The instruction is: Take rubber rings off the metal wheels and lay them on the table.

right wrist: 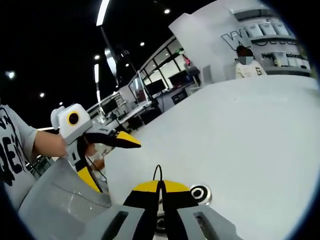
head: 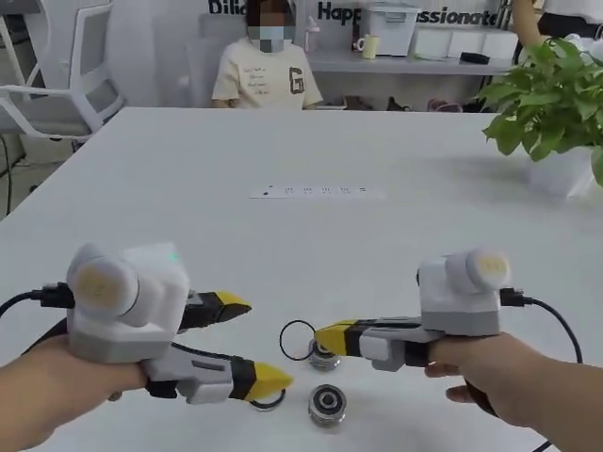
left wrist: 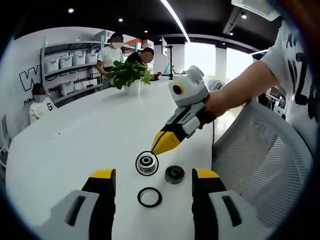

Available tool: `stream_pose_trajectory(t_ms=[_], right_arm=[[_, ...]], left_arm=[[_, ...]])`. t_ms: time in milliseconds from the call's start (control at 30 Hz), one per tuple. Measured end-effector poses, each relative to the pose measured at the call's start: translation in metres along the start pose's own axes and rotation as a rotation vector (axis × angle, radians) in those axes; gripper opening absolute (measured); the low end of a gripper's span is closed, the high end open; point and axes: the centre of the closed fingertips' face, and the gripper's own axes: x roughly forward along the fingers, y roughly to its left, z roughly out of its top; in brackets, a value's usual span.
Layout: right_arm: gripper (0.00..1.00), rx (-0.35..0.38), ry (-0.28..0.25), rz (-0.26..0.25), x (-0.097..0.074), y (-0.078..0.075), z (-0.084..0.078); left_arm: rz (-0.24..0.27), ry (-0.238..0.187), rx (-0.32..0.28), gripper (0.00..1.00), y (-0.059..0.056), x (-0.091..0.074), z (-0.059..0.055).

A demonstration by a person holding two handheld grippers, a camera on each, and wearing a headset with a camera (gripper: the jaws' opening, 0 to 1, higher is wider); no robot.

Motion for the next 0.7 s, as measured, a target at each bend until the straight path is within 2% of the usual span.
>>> stream_pose_trajectory(t_ms=[267,467,700], right_arm=[[0.00,-0.006,0.029,0.026,0.011,0.008,-0.005],[0.00,-0.020,0.073,0.040,0.021,0.012,-0.014],[0.00,-0.022,0.102,0.054,0.029,0.015,-0.020]], left_arm=[[0.028,-0.002,-0.019,0.65,0.005,-0.014,-0.006],[0.041,0.000,-0.028,0.69,0.004,-0.021,-0.011],[0.054,-0.004,-0.032,0.72,0.006,-0.029,-0.011]])
